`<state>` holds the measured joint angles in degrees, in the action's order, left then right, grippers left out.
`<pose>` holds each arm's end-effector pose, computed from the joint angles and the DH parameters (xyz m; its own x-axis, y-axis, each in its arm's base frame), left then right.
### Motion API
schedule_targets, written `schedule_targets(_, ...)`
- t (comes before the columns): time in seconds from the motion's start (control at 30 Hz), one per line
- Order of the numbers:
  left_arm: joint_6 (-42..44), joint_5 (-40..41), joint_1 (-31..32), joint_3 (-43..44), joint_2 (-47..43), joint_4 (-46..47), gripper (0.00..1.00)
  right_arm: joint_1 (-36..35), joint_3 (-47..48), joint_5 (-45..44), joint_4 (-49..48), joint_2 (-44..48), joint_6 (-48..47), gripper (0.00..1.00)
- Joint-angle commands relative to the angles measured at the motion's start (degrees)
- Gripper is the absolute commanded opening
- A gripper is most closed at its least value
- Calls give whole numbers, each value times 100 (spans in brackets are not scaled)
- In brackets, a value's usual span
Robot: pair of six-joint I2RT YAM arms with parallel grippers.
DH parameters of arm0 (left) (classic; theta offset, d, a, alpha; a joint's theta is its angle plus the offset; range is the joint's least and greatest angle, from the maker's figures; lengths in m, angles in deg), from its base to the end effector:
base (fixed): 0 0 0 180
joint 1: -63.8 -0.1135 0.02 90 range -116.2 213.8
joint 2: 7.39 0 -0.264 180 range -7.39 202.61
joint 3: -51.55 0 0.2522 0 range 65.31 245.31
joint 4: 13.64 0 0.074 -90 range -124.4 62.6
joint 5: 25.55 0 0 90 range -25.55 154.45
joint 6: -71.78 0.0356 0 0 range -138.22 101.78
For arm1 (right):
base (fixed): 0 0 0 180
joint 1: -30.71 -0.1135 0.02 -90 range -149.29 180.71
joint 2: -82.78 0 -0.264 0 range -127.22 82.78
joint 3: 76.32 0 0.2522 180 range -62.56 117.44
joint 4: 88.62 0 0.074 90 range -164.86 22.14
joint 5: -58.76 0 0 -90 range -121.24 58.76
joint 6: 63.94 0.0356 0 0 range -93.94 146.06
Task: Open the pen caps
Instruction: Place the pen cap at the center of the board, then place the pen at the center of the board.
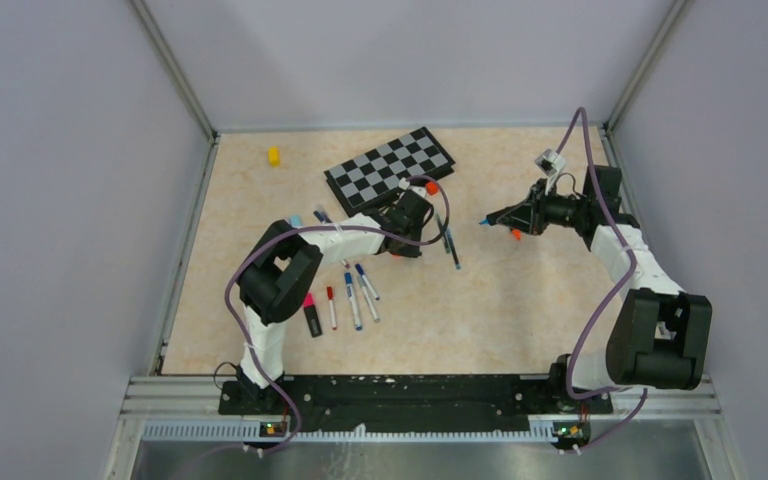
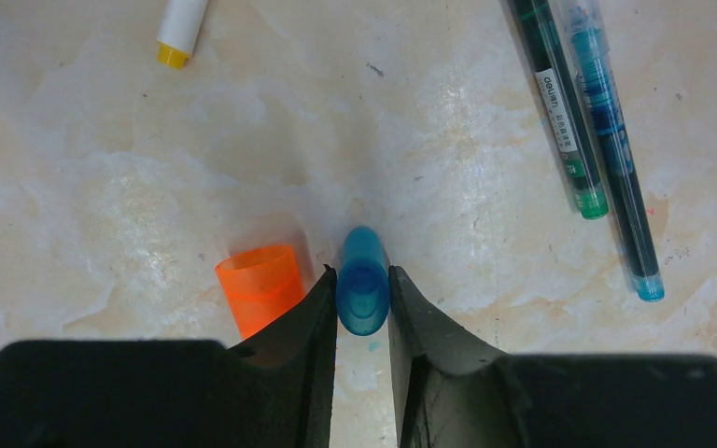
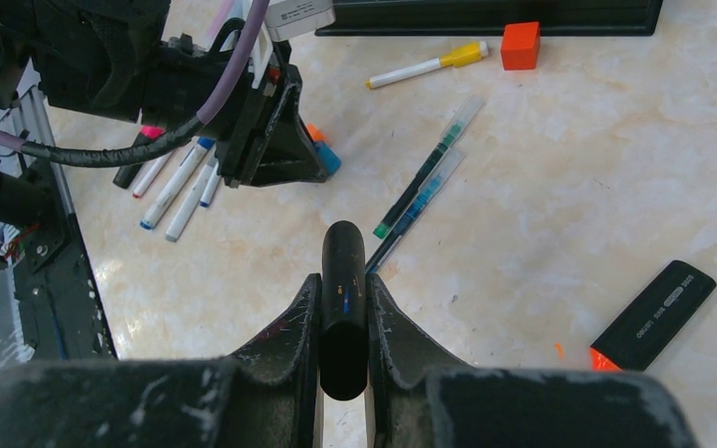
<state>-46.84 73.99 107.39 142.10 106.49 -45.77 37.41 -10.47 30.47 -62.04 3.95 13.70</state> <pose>0.3085 -0.2855 0.1651 -0.8168 0.1254 -0.5631 0.2514 0.9559 -0.1517 0.2864 -0.0021 0.2580 -0.4854 -0.0451 -0.8731 -0.7400 0.5531 0.3828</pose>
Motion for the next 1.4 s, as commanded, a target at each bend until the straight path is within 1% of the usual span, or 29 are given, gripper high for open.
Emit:
schedule_targets(0.0,40,98,18,153,-165,-153,30,95,55,110,-144,7,-16,0)
schedule_targets(0.23,58,223,22,106,-410,-236,32,104,53,97,-139,12,-27,0)
schedule_targets(0.53,84,92,26,17,-850,-218,34,154,46,46,-136,-20,-52,0)
schedule_targets(0.63,157,87,26,-147,-1115,-97,35,202,41,-109,-129,-36,-65,0)
schedule_targets(0.7,201,124,26,-339,-1353,43,35,268,10,-386,-201,-36,-29,0)
schedule_targets(0.77,346,167,26,-625,-1649,290,40,368,-77,-807,-439,-36,213,0)
schedule_targets(0.8,423,170,26,-812,-1808,425,41,417,-117,-1177,-546,-40,406,0)
schedule_targets(0.9,707,161,26,-1456,-2442,936,52,571,-280,-2009,-1012,-30,989,0)
schedule_targets(1.0,995,199,22,-2211,-3189,1547,65,670,-584,-2855,-1744,-25,1990,0)
schedule_targets(1.07,1157,228,18,-2789,-3685,1971,75,734,-766,-3127,-2136,-77,2535,0)
schedule_targets(1.1,1225,236,11,-2999,-3914,2226,81,767,-827,-3078,-2290,-139,2745,0)
schedule_targets(1.17,1270,310,4,-3402,-4365,2536,97,811,-874,-3023,-2541,-302,3153,0)
schedule_targets(1.23,1383,207,-29,-3723,-4640,2771,99,822,-883,-3172,-2811,-467,3518,0)
schedule_targets(1.37,1399,13,-60,-3985,-4957,2779,99,831,-943,-3786,-3252,-682,4111,0)
